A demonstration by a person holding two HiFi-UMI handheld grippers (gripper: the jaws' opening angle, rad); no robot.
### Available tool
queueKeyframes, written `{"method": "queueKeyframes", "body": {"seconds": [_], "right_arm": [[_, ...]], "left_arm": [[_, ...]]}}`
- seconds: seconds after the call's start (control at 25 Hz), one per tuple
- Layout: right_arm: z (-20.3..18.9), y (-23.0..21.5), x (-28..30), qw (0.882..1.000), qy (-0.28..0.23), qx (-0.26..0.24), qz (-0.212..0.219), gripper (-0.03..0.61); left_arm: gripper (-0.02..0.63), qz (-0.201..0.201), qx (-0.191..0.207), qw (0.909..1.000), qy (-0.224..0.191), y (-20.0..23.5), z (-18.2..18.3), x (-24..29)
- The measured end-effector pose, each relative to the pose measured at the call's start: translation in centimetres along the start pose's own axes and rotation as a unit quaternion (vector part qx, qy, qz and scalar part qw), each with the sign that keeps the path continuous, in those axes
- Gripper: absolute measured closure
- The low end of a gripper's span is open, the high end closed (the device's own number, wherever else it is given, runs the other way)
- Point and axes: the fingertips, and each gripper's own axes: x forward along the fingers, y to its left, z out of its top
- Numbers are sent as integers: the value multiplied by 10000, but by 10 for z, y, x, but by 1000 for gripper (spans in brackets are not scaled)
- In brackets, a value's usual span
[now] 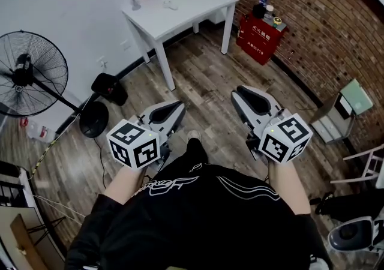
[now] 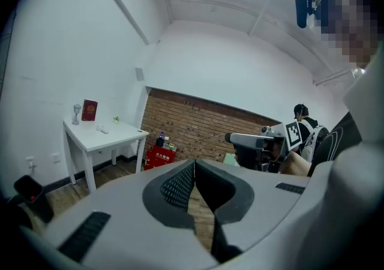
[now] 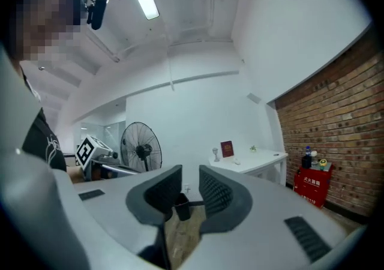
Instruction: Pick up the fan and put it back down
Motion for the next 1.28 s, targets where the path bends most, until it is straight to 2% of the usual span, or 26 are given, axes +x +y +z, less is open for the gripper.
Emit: {"method": "queueKeyframes", "body": {"seconds": [0.04, 0.12, 0.28, 0.4, 0.52, 0.64, 0.8, 1.04, 1.28], "right_arm": [[-1, -6, 3, 10000, 10, 67, -65, 467], [0, -15, 9, 9999, 5, 99, -142, 440], [-7, -32, 23, 9998, 100, 16, -193, 345], [-12, -45, 39, 9997, 214, -14, -126, 304], [-17, -72, 57, 9989, 332, 3, -336, 262], [-21, -103, 79, 9981, 407, 39, -471, 235], [-19, -146, 123, 9978, 497, 86, -438, 215], [-18, -219, 225, 9965, 752, 192, -299, 196], [-24, -279, 341, 9931, 1136, 296, -37, 196]], "left_arm": [[580, 17, -20, 10000, 15, 4, -1, 1], [580, 49, -69, 10000, 22, 15, 0, 5], [580, 41, -117, 9999, 22, 33, 4, 18], [580, -12, -114, 9999, 73, 47, 7, 30], [580, -38, -141, 9998, 127, 69, 14, 51], [580, -55, -175, 9998, 123, 95, 22, 80], [580, -14, -299, 9995, 132, 142, 38, 122], [580, 290, -648, 9970, 321, 248, 61, 190], [580, 513, -947, 9939, 237, 354, 95, 248]]}}
